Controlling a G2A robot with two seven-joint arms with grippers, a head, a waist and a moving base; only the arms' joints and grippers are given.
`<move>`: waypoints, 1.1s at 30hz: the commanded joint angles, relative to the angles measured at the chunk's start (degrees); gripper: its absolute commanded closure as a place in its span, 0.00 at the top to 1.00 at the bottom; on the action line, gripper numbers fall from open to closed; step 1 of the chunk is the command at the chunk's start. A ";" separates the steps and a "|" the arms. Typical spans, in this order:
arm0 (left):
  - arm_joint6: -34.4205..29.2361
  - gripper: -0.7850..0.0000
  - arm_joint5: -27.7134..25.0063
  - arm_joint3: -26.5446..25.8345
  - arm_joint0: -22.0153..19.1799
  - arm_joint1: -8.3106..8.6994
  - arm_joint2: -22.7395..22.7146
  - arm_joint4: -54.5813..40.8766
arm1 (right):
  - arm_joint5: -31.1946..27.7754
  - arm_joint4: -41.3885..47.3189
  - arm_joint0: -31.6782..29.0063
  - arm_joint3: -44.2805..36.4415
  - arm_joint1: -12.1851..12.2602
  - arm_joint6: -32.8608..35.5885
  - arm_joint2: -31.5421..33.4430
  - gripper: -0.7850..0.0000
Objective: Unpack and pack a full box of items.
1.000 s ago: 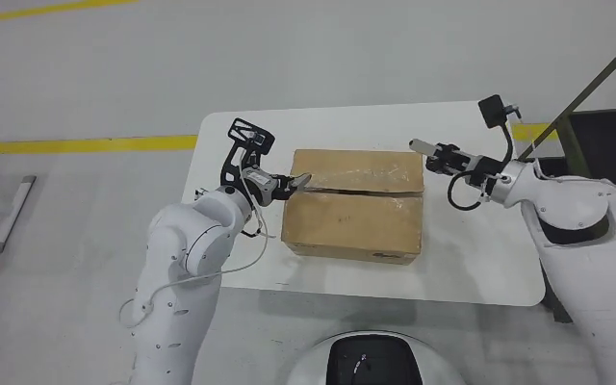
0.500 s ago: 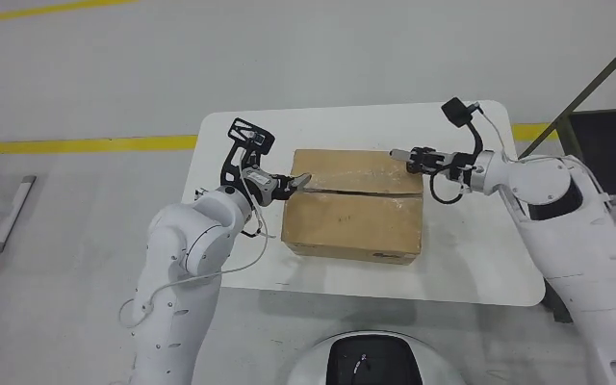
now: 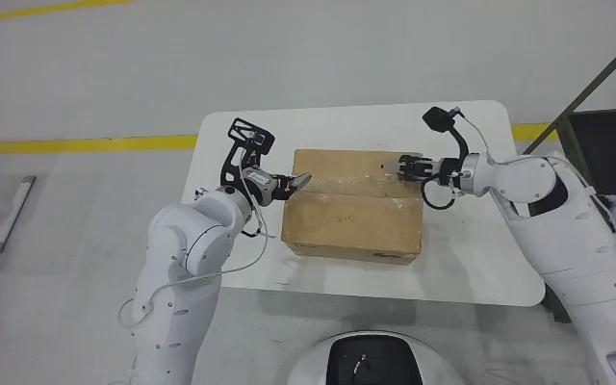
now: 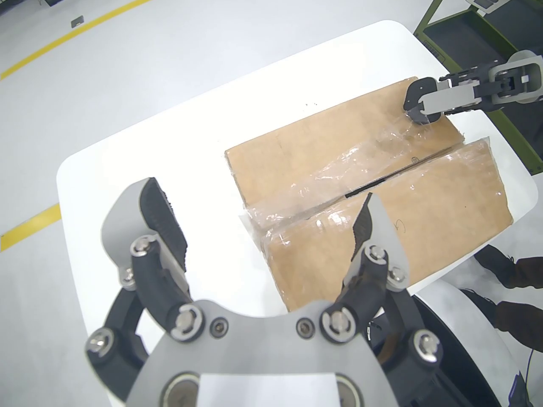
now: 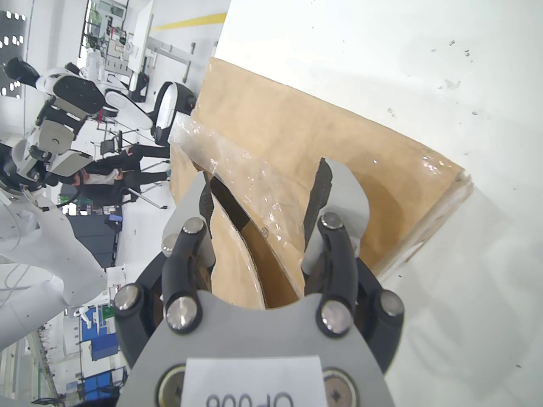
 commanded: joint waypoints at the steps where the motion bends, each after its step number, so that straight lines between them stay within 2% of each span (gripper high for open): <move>1: 0.00 1.00 0.00 0.00 0.00 0.00 0.00 0.00 | -0.11 -0.98 0.36 0.02 0.07 -0.09 -0.33 0.45; 7: 0.00 1.00 0.00 0.00 0.00 0.00 0.00 0.00 | -0.85 -4.62 1.59 0.09 0.33 0.78 -1.76 0.33; 8: 0.00 1.00 0.00 0.00 0.00 0.00 0.00 0.00 | -0.98 -4.52 1.70 0.23 0.33 0.81 -1.95 0.27; 9: 0.92 1.00 0.15 0.10 0.65 0.03 -0.08 -0.02 | -1.24 -5.32 1.91 0.26 0.37 0.93 -2.27 0.13; 12: 0.85 1.00 -0.38 -0.11 1.92 0.21 -0.46 -0.71 | -1.53 -5.76 2.25 0.74 0.38 0.91 -2.92 0.00; 21: -3.06 1.00 -1.03 -0.68 5.20 1.12 -3.43 -1.78 | -2.29 -6.59 3.26 1.51 0.52 1.01 -4.06 0.00; 27: -4.12 1.00 -0.81 -1.55 6.58 1.58 -5.34 -4.01 | -2.01 -1.04 4.30 -0.37 0.52 -0.13 -2.51 0.00; 33: -6.62 1.00 -3.24 -1.52 6.89 2.02 -5.46 -6.97 | -1.18 3.91 5.86 -3.23 0.40 0.31 -2.25 0.00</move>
